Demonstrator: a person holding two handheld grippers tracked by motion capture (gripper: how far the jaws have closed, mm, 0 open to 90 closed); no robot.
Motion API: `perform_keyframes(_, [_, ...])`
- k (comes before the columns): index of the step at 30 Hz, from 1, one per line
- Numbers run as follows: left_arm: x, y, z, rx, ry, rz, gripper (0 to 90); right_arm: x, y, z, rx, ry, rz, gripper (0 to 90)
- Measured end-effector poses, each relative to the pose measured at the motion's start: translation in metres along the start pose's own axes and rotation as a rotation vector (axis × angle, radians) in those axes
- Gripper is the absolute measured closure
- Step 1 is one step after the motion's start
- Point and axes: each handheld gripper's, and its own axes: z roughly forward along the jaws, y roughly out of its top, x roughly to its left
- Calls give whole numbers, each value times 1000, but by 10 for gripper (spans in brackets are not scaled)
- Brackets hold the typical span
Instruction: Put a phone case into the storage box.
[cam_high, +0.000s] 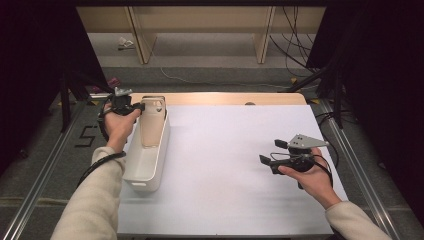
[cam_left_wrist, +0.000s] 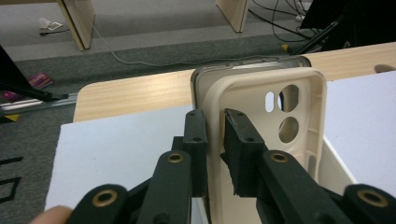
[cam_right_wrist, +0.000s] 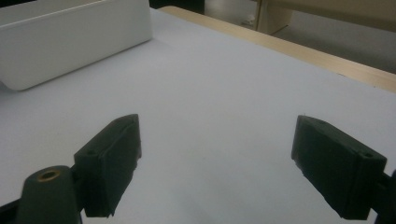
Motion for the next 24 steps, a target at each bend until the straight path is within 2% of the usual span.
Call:
perform_keyframes(18, [-1,3,-2,5,39,35,761,0,0,0,1,-2,-1,167])
perform_keyframes(24, [-2,4,-9,8,44,63,694,0,0,0,2,0,-1,167])
